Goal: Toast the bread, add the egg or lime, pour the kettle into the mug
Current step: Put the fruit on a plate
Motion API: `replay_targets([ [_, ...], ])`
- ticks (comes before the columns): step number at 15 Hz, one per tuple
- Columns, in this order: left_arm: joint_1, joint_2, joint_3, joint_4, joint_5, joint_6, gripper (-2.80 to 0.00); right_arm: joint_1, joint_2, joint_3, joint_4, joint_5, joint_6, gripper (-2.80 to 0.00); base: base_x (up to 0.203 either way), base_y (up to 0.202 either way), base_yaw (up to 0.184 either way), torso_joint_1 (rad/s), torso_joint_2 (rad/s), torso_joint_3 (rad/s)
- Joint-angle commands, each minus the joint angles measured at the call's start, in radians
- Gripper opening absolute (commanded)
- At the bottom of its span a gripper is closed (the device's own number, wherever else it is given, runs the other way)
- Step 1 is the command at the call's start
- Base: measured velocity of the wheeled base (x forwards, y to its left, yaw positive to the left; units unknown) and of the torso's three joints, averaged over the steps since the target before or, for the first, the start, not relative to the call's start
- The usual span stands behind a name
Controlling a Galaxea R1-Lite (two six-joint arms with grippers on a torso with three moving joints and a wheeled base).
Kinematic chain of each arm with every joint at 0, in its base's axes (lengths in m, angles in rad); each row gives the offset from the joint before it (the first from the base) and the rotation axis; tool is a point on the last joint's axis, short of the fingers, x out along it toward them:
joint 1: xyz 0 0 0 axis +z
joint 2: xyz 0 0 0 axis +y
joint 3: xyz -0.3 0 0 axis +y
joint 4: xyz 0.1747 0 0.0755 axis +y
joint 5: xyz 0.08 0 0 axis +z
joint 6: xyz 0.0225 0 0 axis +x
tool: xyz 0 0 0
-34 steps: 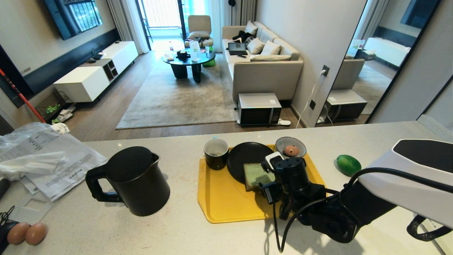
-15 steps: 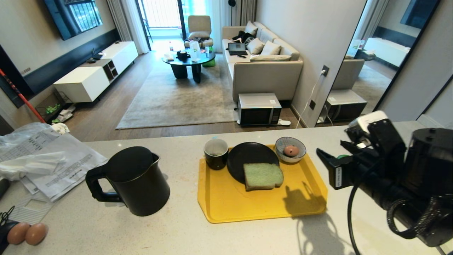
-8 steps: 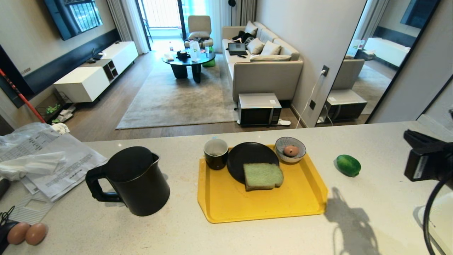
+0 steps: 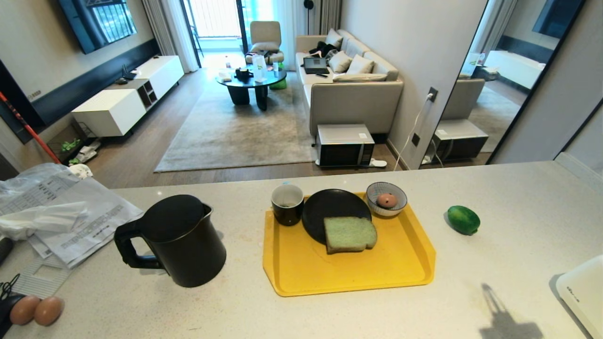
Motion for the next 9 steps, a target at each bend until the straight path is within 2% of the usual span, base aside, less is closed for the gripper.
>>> replay_targets([
  [1,0.0,0.001,0.001,0.0,0.0,0.0,-2.8,-0.035,-0.107,0.054,0.007,0.012,-0.001,-2.8,0.0,0.0,0.0,0.0,0.0,0.0],
  [6,0.0,0.001,0.0,0.0,0.0,0.0,-2.8,-0.037,-0.329,0.132,0.228,0.018,-0.001,-2.8,0.0,0.0,0.0,0.0,0.0,0.0],
  [9,0.0,0.001,0.0,0.0,0.0,0.0,-2.8,-0.043,-0.456,0.241,0.28,0.018,-0.002,-2.8,0.0,0.0,0.0,0.0,0.0,0.0],
])
